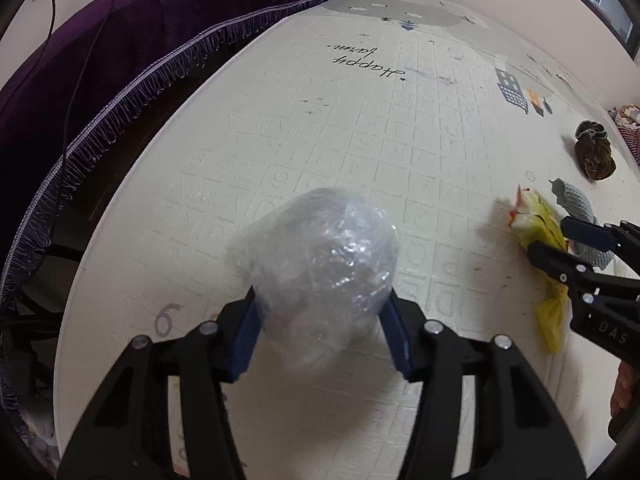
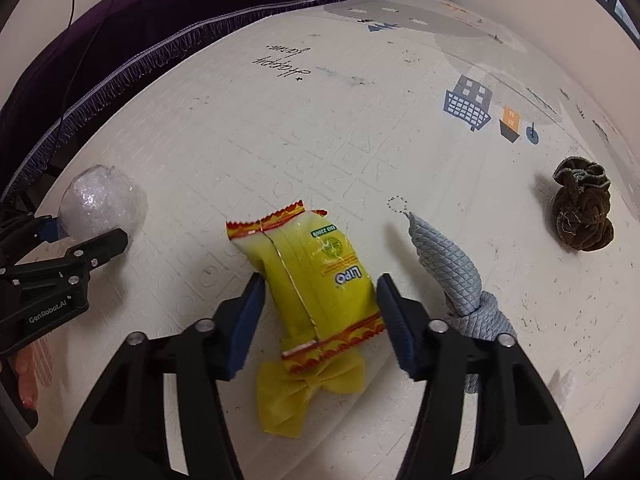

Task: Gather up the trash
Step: 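Grasp the clear plastic wrap ball with the left tool while the right tool grasps the yellow snack packet, then carry both items to the grey bin and open the right tool to drop the snack packet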

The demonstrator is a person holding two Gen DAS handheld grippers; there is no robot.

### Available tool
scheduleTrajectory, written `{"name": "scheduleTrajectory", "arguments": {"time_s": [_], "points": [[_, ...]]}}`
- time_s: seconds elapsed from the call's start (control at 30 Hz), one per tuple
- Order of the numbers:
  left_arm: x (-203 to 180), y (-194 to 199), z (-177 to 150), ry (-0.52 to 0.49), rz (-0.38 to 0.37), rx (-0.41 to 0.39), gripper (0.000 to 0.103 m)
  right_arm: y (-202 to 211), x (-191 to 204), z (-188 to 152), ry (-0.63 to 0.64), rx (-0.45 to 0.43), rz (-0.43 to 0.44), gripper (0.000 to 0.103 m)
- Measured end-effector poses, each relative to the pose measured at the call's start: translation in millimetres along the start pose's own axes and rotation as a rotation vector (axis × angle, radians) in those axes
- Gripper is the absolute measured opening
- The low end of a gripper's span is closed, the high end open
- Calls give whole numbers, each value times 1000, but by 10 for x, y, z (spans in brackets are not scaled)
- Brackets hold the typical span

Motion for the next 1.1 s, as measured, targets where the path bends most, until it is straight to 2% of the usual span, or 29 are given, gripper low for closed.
{"name": "scheduleTrajectory", "arguments": {"time_s": [0.03,0.07,0.13,0.2,0.27,0.73,1.1], "points": [[-15,14,3,-2,-3,-8,49,20,0,-5,0,-1,8,48],[-35,25,4,-4,-9,-9,47,42,2,-8,1,-6,17,40],[-82,54,-4,-11,-17,-12,44,91,14,-12,9,-12,24,36],[-128,93,-23,-20,-22,-15,43,136,28,-25,13,-18,35,28],[-173,141,-57,-21,-34,-15,42,194,41,-39,19,-24,41,25],[-451,598,-618,34,-84,-9,42,670,20,-404,45,-46,73,23],[-752,1250,-1425,163,-55,-17,42,1284,-16,-1132,133,-36,107,23]]}}
Point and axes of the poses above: each gripper's, at about its wrist camera, not at the fingertips, and y roughly against the way its jaws point, x to its left, z to its top, the point moved 4 cm from there along -y, roughly the way its jaws point, and after that the axes turned 13 degrees about x, right-handed, at the moved point
